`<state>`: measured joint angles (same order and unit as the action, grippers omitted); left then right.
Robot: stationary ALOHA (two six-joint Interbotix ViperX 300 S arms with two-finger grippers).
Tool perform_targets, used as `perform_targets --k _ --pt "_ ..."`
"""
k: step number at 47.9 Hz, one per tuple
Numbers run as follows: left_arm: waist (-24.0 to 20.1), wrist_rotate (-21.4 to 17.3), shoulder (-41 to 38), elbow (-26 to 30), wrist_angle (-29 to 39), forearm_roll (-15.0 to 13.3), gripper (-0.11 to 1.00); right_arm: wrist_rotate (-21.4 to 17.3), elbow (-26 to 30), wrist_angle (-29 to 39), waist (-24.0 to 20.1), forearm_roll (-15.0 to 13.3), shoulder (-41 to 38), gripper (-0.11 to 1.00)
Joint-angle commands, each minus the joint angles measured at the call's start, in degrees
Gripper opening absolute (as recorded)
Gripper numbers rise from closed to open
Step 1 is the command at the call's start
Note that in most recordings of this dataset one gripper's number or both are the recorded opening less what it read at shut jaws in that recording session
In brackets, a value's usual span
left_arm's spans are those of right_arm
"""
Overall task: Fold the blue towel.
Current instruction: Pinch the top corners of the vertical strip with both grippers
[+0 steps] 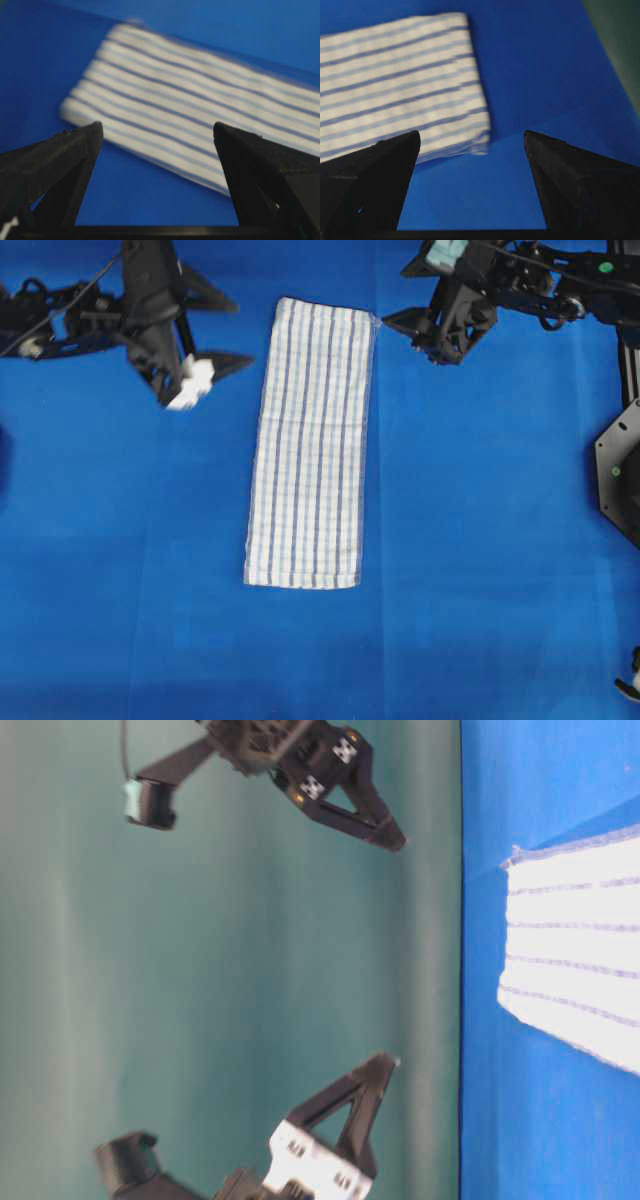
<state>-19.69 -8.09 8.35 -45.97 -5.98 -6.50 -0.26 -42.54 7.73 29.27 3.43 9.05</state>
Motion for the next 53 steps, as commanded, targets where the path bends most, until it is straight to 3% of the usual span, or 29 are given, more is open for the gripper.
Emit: perform_targets --k 1,29,40,53 --pt "-1.8 -1.3 -2.4 2.4 -2.5 0.2 0.87 -0.1 1.5 -2.5 1.2 0.6 -1.8 0.88" --pt "-7.9 -1.5 -23.7 9.4 -14.1 0.1 0.87 -0.1 1.6 -13.8 2.0 10.3 -15.3 0.88" --pt "-7.7 0.1 -27.2 10.9 -15.3 0.0 0.86 -0.1 1.5 -14.3 1.5 14.2 -17.7 0.87" --pt "-7.5 0.7 -28.7 11.0 -15.3 -0.5 0.77 -0.1 1.6 -14.7 0.5 15.7 -19.0 0.80"
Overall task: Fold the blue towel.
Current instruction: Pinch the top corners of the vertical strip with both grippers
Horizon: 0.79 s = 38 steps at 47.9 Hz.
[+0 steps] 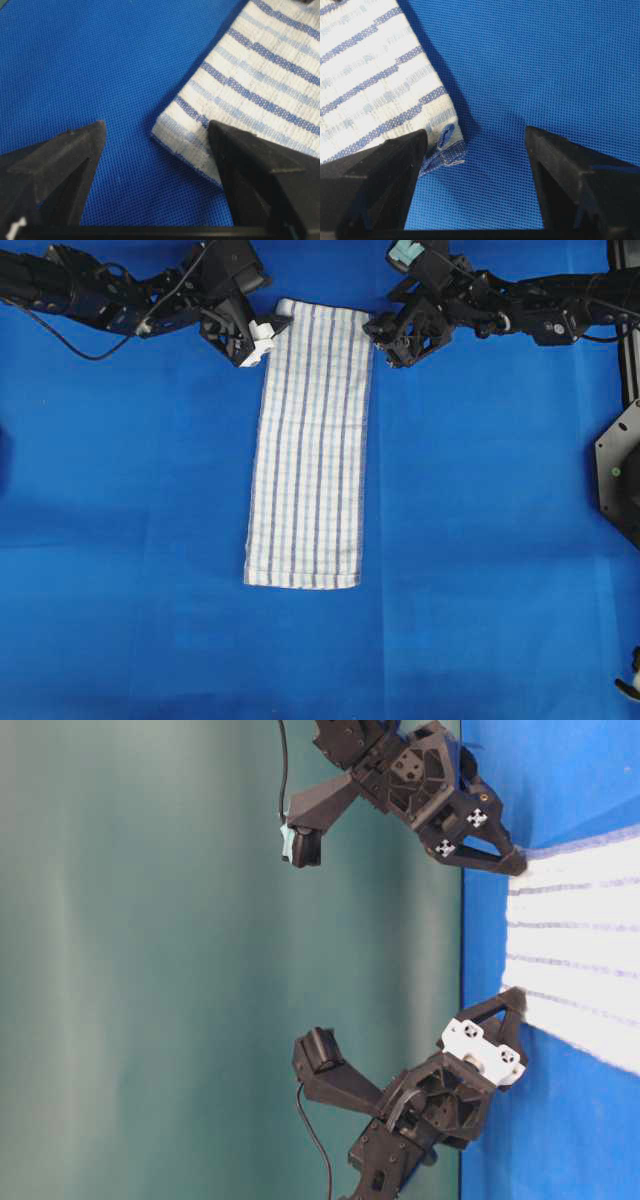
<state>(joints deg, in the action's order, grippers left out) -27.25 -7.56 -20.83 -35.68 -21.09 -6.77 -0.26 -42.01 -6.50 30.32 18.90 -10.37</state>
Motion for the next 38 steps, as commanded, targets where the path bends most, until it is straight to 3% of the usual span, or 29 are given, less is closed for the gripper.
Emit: perform_targets --k 1,5,12,18,22,38 --pt "0.1 0.4 0.5 0.7 -0.2 -0.2 0.75 -0.1 1.1 -0.4 -0.6 0.3 0.3 0.78" --pt "0.3 0.8 0.5 0.7 -0.1 -0.2 0.61 0.0 1.3 -0.4 -1.7 0.3 -0.4 0.68" --pt "1.0 0.9 0.4 0.7 0.1 -0.2 0.31 0.0 1.4 -0.4 -2.5 0.3 -1.1 0.31" --pt "1.6 0.7 0.4 0.7 0.2 -0.2 0.13 0.1 1.4 -0.5 -2.5 0.3 -1.1 0.07" --pt "1.6 0.7 0.4 0.7 0.2 -0.2 0.07 0.1 1.6 -0.7 -2.5 0.2 -1.1 0.06" --pt "1.0 -0.5 2.4 0.4 0.2 -0.2 0.07 1.1 3.5 -0.3 -2.2 -0.7 0.9 0.06"
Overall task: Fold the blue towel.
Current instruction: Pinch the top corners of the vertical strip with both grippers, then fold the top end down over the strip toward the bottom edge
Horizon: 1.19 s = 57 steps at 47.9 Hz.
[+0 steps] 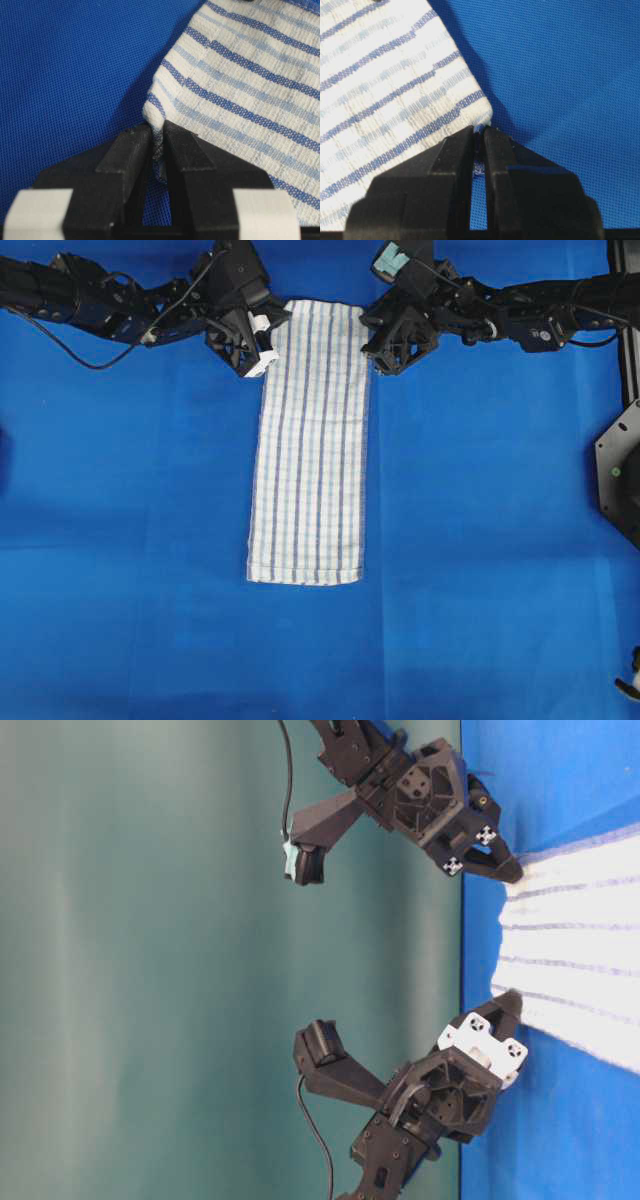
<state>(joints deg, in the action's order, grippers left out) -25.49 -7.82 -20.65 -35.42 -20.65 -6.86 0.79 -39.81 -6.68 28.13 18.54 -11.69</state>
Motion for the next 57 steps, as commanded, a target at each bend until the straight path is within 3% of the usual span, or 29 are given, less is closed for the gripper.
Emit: perform_targets --k 1,19,27,41,57 --pt "-0.8 -0.3 2.5 0.1 -0.3 -0.1 0.07 0.1 1.4 -0.1 0.0 -0.4 2.4 0.06" --pt "-0.4 -1.6 9.0 -2.4 1.2 -0.1 0.07 -0.1 0.3 2.3 -0.4 -0.5 7.6 0.06" --pt "2.3 -0.6 13.3 -4.7 2.5 -0.1 0.07 -0.4 -1.3 2.9 -3.5 -0.4 11.6 0.06" --pt "13.0 0.9 20.1 -10.4 2.5 -0.2 0.07 -1.5 -6.2 2.2 -13.4 1.4 17.4 0.06" --pt "26.9 10.6 22.1 -14.5 1.0 -0.3 0.07 -2.2 -8.7 -1.4 -27.4 5.1 18.2 0.06"
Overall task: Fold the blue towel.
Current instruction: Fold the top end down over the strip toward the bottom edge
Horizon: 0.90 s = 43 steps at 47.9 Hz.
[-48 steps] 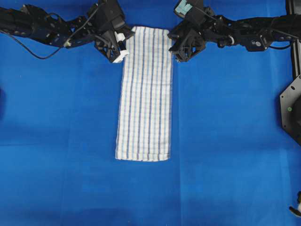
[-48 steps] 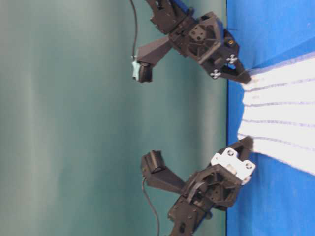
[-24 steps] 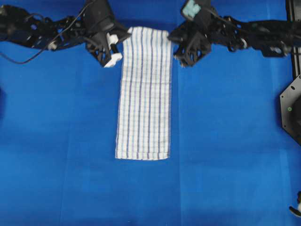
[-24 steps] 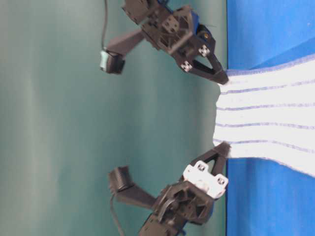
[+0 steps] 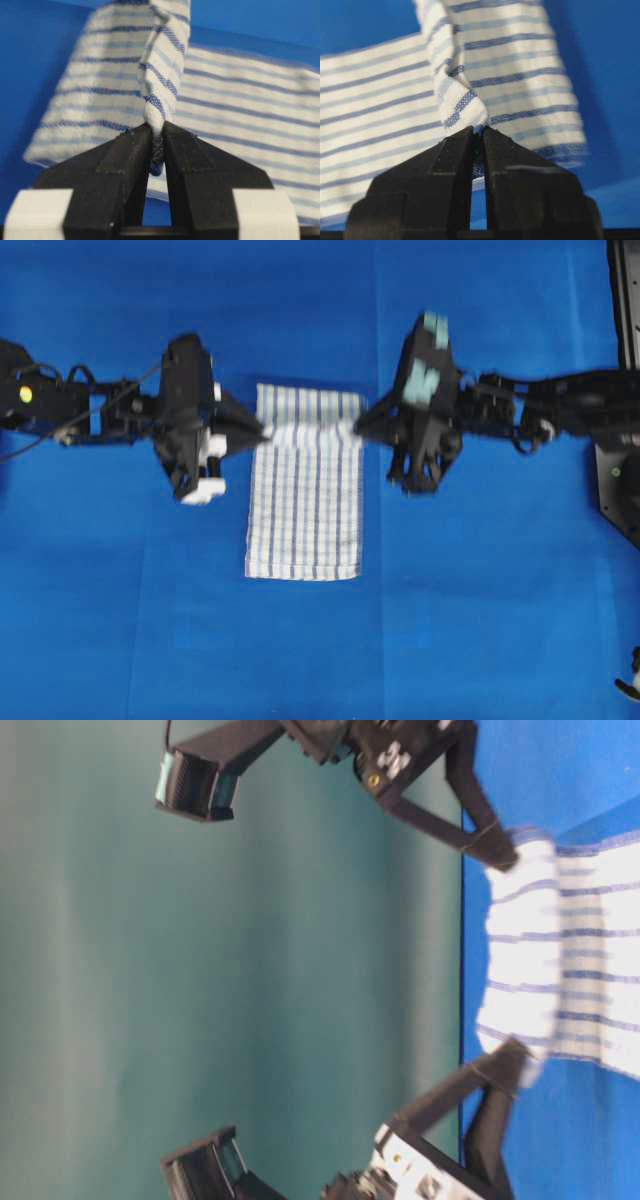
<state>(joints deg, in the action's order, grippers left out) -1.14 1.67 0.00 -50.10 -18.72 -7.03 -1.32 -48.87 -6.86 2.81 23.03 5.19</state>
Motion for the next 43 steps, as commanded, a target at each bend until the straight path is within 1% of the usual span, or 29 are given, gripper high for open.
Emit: perform_targets --k 1,3,10,15,21,35,43 --pt "3.8 1.7 1.5 0.1 -1.2 -0.1 0.07 -0.1 0.4 -1.4 -2.7 0.8 1.2 0.06" --pt "5.4 1.9 1.4 0.1 -1.6 -0.1 0.07 -0.1 0.4 -1.9 -4.1 1.1 1.1 0.06" --pt "10.4 2.2 1.0 0.3 -2.9 -0.1 0.07 -0.1 0.4 -3.3 -7.0 1.8 0.3 0.06" --pt "12.7 2.2 0.5 0.6 -3.5 -0.5 0.07 -0.1 0.6 -3.9 -8.9 2.9 -0.8 0.06" --pt "13.6 2.2 -0.2 0.6 -3.4 -1.3 0.07 -0.1 0.8 -4.0 -10.2 3.3 -2.3 0.06" --pt "14.4 2.3 -4.7 2.5 -3.6 -1.4 0.07 -0.1 1.1 -4.8 -12.0 4.2 -4.8 0.06" --pt "14.5 2.4 -7.4 3.0 -4.0 -1.6 0.08 -0.1 1.8 -5.5 -13.4 4.2 -6.2 0.06"
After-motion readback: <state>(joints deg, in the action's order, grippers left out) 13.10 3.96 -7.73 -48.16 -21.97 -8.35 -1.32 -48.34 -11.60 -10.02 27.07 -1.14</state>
